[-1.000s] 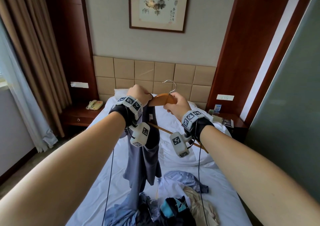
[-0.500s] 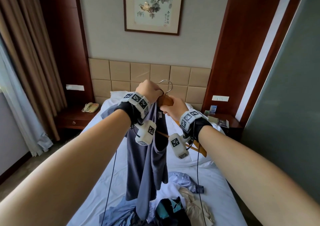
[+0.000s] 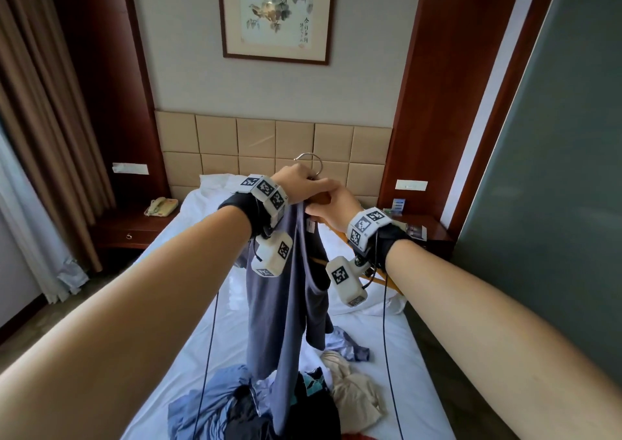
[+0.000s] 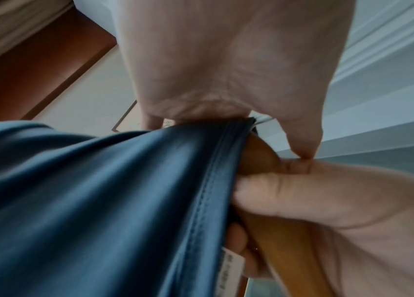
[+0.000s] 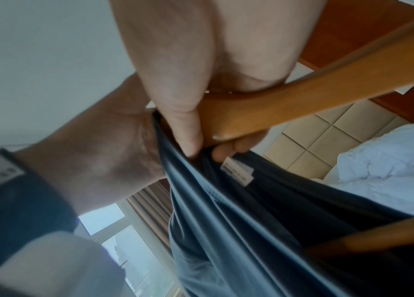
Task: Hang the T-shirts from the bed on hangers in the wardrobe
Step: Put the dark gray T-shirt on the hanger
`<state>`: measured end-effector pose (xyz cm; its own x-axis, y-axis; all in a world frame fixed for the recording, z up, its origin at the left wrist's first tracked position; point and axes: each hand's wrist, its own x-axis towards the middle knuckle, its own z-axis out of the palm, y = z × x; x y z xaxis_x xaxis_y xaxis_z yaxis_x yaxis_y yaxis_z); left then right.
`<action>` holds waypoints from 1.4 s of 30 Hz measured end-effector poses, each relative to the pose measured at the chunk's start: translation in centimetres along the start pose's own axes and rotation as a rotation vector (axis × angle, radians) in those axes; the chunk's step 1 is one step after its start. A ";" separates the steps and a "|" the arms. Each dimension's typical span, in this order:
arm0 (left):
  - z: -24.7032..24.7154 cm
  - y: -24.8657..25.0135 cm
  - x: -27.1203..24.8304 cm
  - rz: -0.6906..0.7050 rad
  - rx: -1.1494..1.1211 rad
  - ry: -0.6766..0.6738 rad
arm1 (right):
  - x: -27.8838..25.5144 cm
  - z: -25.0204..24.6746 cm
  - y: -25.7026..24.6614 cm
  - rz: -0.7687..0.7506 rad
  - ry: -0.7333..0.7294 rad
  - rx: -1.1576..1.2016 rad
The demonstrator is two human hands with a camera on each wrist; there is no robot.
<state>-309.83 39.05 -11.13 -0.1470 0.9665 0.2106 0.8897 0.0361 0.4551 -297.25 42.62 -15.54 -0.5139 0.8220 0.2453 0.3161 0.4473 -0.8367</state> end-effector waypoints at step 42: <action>4.4 16.7 -5.4 -0.105 0.112 0.262 | -8.7 -17.4 3.4 0.042 -0.154 0.233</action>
<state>-292.34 35.55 -8.46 -0.3347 0.8578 0.3900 0.9035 0.1747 0.3913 -277.81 43.12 -12.00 -0.6248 0.7671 0.1457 0.1572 0.3064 -0.9388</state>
